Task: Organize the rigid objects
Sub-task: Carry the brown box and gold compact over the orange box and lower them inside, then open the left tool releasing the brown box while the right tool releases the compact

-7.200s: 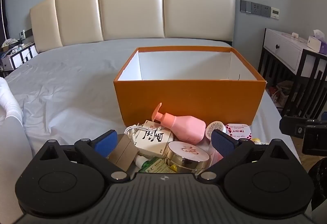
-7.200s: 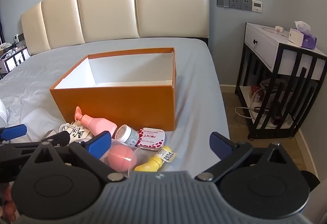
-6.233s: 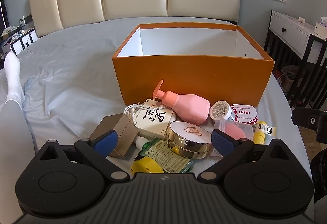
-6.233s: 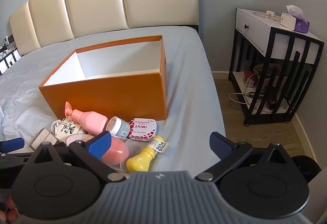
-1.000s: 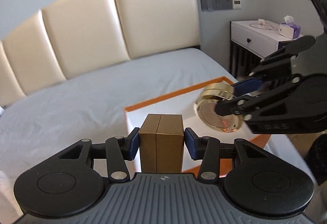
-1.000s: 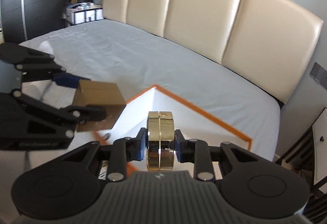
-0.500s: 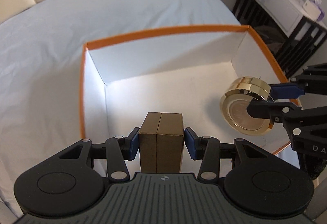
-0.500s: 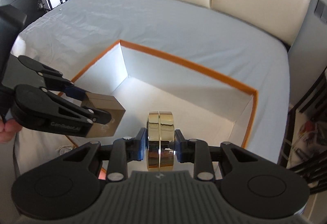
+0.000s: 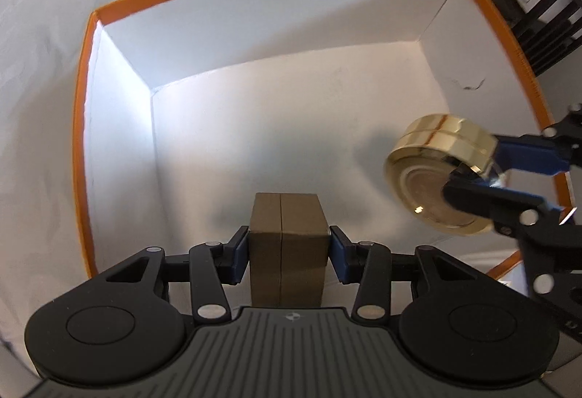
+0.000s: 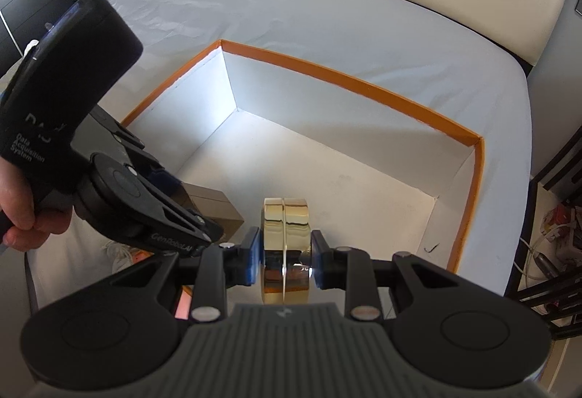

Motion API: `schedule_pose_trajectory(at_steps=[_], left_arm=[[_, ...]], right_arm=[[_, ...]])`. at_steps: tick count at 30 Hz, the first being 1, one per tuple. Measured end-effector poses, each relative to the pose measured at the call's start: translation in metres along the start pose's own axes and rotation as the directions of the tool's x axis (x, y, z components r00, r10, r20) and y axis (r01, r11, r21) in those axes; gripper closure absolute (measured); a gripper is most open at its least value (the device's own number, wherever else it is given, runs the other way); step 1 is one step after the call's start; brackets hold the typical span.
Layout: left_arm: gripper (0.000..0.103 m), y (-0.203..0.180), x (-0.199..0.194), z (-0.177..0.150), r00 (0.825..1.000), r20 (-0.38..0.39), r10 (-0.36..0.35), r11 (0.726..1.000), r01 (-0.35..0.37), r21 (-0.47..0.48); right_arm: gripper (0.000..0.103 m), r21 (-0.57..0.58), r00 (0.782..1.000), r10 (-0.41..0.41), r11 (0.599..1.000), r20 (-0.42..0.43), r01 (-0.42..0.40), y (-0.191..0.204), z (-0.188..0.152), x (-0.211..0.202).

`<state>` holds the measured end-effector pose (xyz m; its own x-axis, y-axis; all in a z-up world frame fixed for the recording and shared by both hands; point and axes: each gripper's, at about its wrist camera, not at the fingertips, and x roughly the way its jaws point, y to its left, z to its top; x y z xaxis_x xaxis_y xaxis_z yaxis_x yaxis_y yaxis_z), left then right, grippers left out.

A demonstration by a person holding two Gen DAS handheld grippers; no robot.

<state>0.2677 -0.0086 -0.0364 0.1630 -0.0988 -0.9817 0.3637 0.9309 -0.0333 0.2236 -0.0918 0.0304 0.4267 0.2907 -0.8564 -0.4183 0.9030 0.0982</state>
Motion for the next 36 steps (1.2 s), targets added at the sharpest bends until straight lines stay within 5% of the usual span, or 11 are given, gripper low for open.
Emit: schedule_pose_trajectory(at_steps=[3, 4, 6, 8, 10, 17, 26, 31, 36], left_arm=[[0.036, -0.003, -0.001, 0.002, 0.991, 0.027, 0.128, 0.990, -0.129, 0.049], [0.025, -0.005, -0.004, -0.001, 0.988, 0.047, 0.149, 0.986, -0.152, 0.064], [0.022, -0.007, -0.014, -0.007, 0.983, 0.090, 0.161, 0.982, -0.169, 0.088], [0.035, -0.009, -0.021, -0.012, 0.977, 0.117, 0.178, 0.976, -0.191, 0.104], [0.066, -0.011, -0.022, -0.014, 0.975, 0.121, 0.185, 0.971, -0.200, 0.132], [0.062, -0.010, -0.017, -0.004, 0.985, 0.153, 0.082, 0.993, -0.093, 0.067], [0.065, -0.020, -0.006, -0.008, 0.970, 0.135, 0.204, 0.958, -0.226, 0.177], [0.068, -0.013, 0.001, -0.010, 0.934, 0.119, 0.336, 0.919, -0.353, 0.177], [0.062, -0.004, -0.007, -0.016, 0.936, 0.147, 0.321, 0.933, -0.339, 0.119]], right_arm=[[0.076, 0.002, 1.000, -0.007, 1.000, -0.002, 0.007, 0.002, 0.001, 0.001], [0.076, 0.002, 1.000, -0.009, 1.000, -0.002, 0.009, 0.002, 0.001, 0.002], [0.076, 0.000, 1.000, -0.012, 1.000, -0.005, 0.012, 0.006, 0.003, 0.007], [0.076, 0.000, 1.000, -0.013, 1.000, -0.008, 0.013, 0.008, 0.004, 0.010], [0.076, -0.001, 1.000, -0.012, 1.000, -0.013, 0.012, 0.010, 0.005, 0.013], [0.076, 0.006, 1.000, -0.006, 1.000, -0.019, 0.007, 0.005, 0.004, 0.019], [0.075, 0.166, 0.993, 0.101, 0.982, -0.068, -0.089, -0.019, 0.009, 0.036], [0.075, 0.212, 0.985, 0.164, 0.966, -0.055, -0.149, -0.019, 0.009, 0.038], [0.075, 0.261, 0.977, 0.211, 0.946, -0.040, -0.194, -0.015, 0.010, 0.041]])
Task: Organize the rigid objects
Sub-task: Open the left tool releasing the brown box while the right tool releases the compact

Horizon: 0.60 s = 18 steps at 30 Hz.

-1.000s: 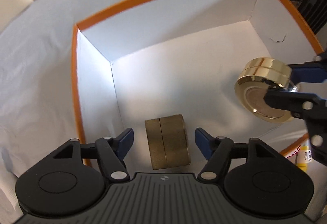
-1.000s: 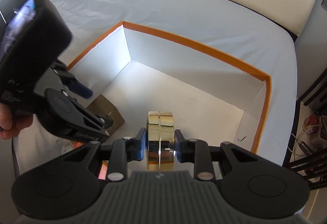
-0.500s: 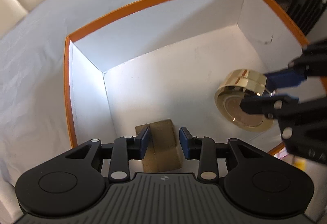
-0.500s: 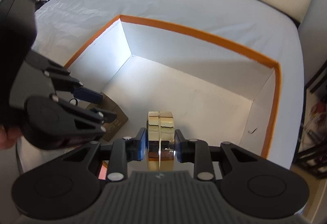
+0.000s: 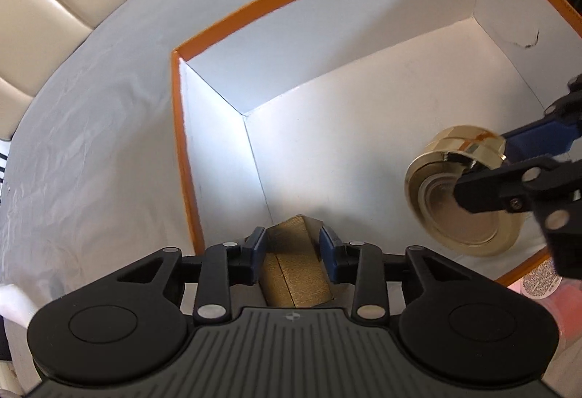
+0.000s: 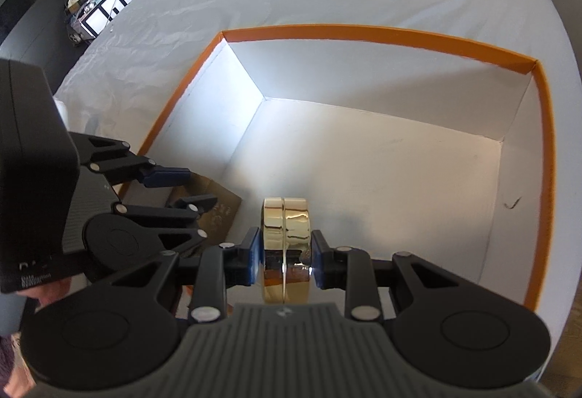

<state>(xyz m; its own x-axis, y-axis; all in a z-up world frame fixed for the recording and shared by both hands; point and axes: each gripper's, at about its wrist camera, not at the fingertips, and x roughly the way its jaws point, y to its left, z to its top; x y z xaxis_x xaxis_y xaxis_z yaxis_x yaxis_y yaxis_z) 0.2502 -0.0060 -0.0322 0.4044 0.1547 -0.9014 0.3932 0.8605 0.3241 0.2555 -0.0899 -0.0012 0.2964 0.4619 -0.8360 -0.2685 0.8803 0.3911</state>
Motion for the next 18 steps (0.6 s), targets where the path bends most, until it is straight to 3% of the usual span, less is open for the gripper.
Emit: schedule_pose_trajectory(at_steps=[4, 9, 12, 18], left_arm=[[0.062, 0.016, -0.031, -0.010, 0.991, 0.120, -0.061, 0.995, 0.069, -0.067], [0.056, 0.042, -0.071, -0.028, 0.962, 0.270, -0.036, 0.977, 0.091, -0.194], [0.054, 0.051, -0.077, -0.036, 0.961, 0.277, 0.003, 0.964, 0.070, -0.256], [0.054, 0.053, -0.059, -0.048, 0.974, 0.222, -0.042, 0.951, 0.107, -0.290]], right_arm=[[0.075, 0.025, 1.000, 0.008, 1.000, 0.006, -0.009, 0.004, 0.001, 0.004], [0.075, 0.060, 1.000, 0.003, 0.998, -0.028, -0.002, 0.018, 0.006, 0.019], [0.075, 0.056, 0.999, -0.010, 0.998, -0.033, 0.012, 0.028, 0.013, 0.034], [0.075, 0.114, 0.995, 0.007, 0.994, -0.096, 0.004, 0.018, 0.013, 0.049]])
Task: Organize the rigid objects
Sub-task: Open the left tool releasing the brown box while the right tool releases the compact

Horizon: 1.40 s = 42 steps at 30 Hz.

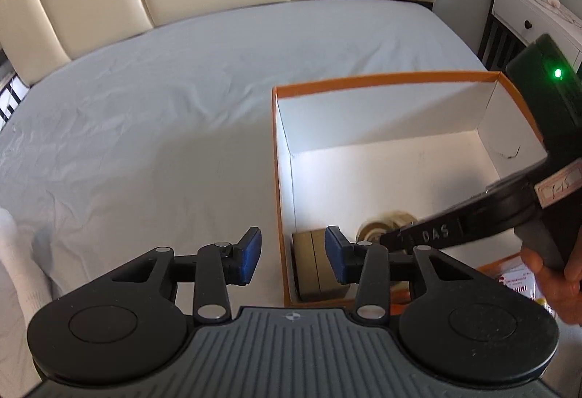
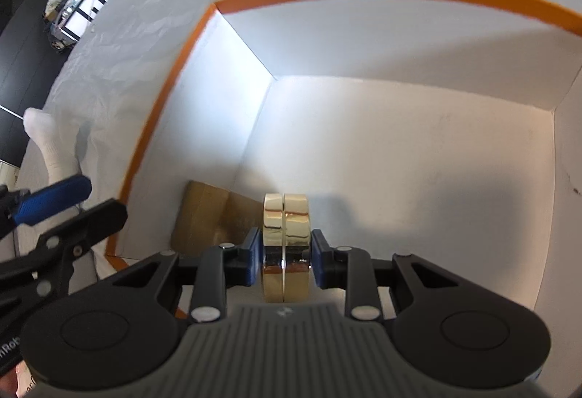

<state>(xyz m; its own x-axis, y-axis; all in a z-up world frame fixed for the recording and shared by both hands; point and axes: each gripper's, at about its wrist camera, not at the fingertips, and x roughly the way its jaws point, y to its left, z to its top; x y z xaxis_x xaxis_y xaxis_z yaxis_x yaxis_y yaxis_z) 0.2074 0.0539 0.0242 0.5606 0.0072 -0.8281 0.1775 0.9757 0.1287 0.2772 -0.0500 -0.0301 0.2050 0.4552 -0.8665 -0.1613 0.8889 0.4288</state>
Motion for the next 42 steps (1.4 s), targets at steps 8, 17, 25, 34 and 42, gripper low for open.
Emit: schedule_pose_trajectory(at_steps=[8, 17, 25, 34, 42], left_arm=[[0.063, -0.002, 0.006, -0.001, 1.000, -0.014, -0.014, 1.000, 0.014, -0.005], [0.066, -0.002, 0.004, -0.003, 1.000, -0.011, -0.010, 1.000, 0.010, 0.002], [0.066, -0.001, 0.001, -0.003, 1.000, -0.010, -0.014, 1.000, 0.014, 0.002], [0.066, -0.001, 0.001, -0.003, 1.000, -0.012, -0.011, 1.000, 0.011, 0.000], [0.066, -0.002, -0.004, -0.005, 1.000, 0.003, 0.001, 1.000, -0.001, -0.004]], right_arm=[[0.065, -0.120, 0.985, -0.173, 0.978, -0.001, 0.172, 0.005, 0.000, 0.000], [0.094, -0.081, 0.995, -0.056, 0.996, -0.089, 0.049, 0.004, -0.003, 0.014], [0.048, -0.176, 0.977, -0.197, 0.962, 0.078, 0.207, 0.009, 0.003, -0.006], [0.081, -0.104, 0.992, -0.116, 0.988, -0.055, 0.109, -0.002, 0.001, 0.017], [0.080, -0.148, 0.994, -0.108, 0.984, -0.033, 0.102, 0.004, -0.003, 0.017]])
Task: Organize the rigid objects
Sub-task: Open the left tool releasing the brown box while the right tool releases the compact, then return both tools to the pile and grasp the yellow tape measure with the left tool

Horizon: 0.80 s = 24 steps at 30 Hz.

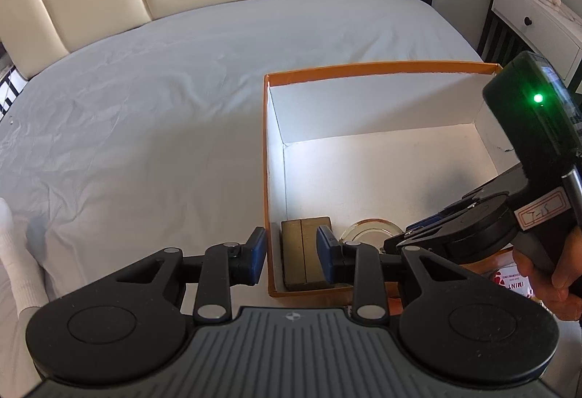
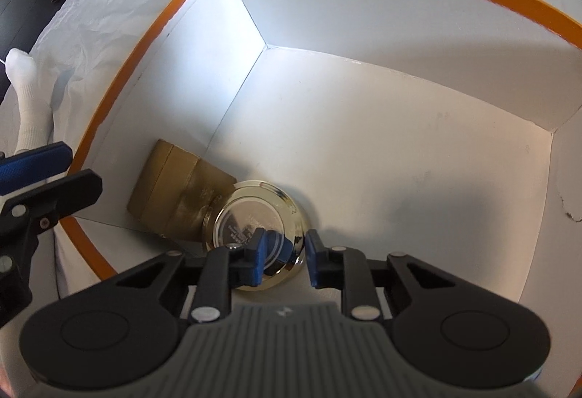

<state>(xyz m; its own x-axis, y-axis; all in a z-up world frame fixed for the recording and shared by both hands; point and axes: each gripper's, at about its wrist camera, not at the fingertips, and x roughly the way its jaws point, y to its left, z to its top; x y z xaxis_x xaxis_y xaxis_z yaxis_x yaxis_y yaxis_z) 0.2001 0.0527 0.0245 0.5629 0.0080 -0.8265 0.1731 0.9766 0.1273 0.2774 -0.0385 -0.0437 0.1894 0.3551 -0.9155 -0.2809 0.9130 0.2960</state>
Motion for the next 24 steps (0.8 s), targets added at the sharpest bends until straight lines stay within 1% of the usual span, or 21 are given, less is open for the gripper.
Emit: schedule_pose_trajectory(at_steps=[2, 4, 6, 7, 8, 9, 12, 14, 17, 19, 20, 22, 24], left_arm=[[0.066, -0.002, -0.009, -0.002, 1.000, 0.022, 0.009, 1.000, -0.009, 0.001], [0.066, -0.004, -0.022, -0.006, 0.999, 0.049, 0.004, 1.000, -0.003, -0.004], [0.065, -0.005, -0.035, -0.010, 0.996, 0.084, -0.005, 1.000, 0.006, -0.012], [0.062, -0.007, -0.042, -0.013, 0.995, 0.102, -0.011, 1.000, 0.012, -0.016], [0.061, -0.009, -0.049, -0.016, 0.993, 0.119, -0.017, 1.000, 0.019, -0.020], [0.059, -0.011, -0.054, -0.020, 0.991, 0.130, -0.027, 0.999, 0.030, -0.020], [0.056, -0.019, -0.070, -0.034, 0.986, 0.148, -0.082, 0.996, 0.085, -0.015], [0.054, -0.025, -0.077, -0.045, 0.981, 0.151, -0.123, 0.992, 0.127, -0.014], [0.053, -0.033, -0.082, -0.061, 0.976, 0.130, -0.177, 0.983, 0.182, -0.027], [0.052, -0.038, -0.083, -0.071, 0.975, 0.110, -0.194, 0.980, 0.198, -0.033], [0.050, -0.039, -0.083, -0.076, 0.975, 0.104, -0.198, 0.979, 0.203, -0.035], [0.041, -0.040, -0.081, -0.087, 0.974, 0.081, -0.213, 0.976, 0.215, -0.021], [0.040, -0.041, -0.075, -0.098, 0.973, 0.041, -0.227, 0.974, 0.227, -0.008]], right_arm=[[0.080, -0.028, 1.000, -0.011, 1.000, 0.028, 0.012, 0.004, -0.002, -0.008], [0.080, -0.073, 0.996, -0.025, 0.997, 0.084, 0.031, 0.008, -0.007, -0.025], [0.080, -0.125, 0.989, -0.003, 0.992, 0.145, 0.022, 0.014, -0.018, -0.050], [0.078, -0.147, 0.985, 0.016, 0.989, 0.173, 0.010, 0.015, -0.023, -0.061], [0.074, -0.166, 0.980, 0.034, 0.986, 0.197, -0.001, 0.016, -0.027, -0.072], [0.066, -0.184, 0.975, 0.048, 0.983, 0.218, -0.008, 0.016, -0.033, -0.084], [0.064, -0.225, 0.958, 0.067, 0.974, 0.278, -0.002, 0.018, -0.052, -0.114], [0.064, -0.236, 0.952, 0.081, 0.972, 0.297, -0.009, 0.016, -0.064, -0.129], [0.063, -0.225, 0.947, 0.114, 0.973, 0.301, -0.045, 0.009, -0.083, -0.146], [0.056, -0.221, 0.946, 0.114, 0.974, 0.302, -0.047, 0.008, -0.095, -0.149], [0.056, -0.225, 0.948, 0.109, 0.974, 0.299, -0.040, 0.008, -0.102, -0.151], [0.056, -0.258, 0.957, 0.097, 0.966, 0.275, -0.024, 0.012, -0.118, -0.148], [0.055, -0.306, 0.965, 0.081, 0.952, 0.249, -0.001, 0.016, -0.133, -0.141]])
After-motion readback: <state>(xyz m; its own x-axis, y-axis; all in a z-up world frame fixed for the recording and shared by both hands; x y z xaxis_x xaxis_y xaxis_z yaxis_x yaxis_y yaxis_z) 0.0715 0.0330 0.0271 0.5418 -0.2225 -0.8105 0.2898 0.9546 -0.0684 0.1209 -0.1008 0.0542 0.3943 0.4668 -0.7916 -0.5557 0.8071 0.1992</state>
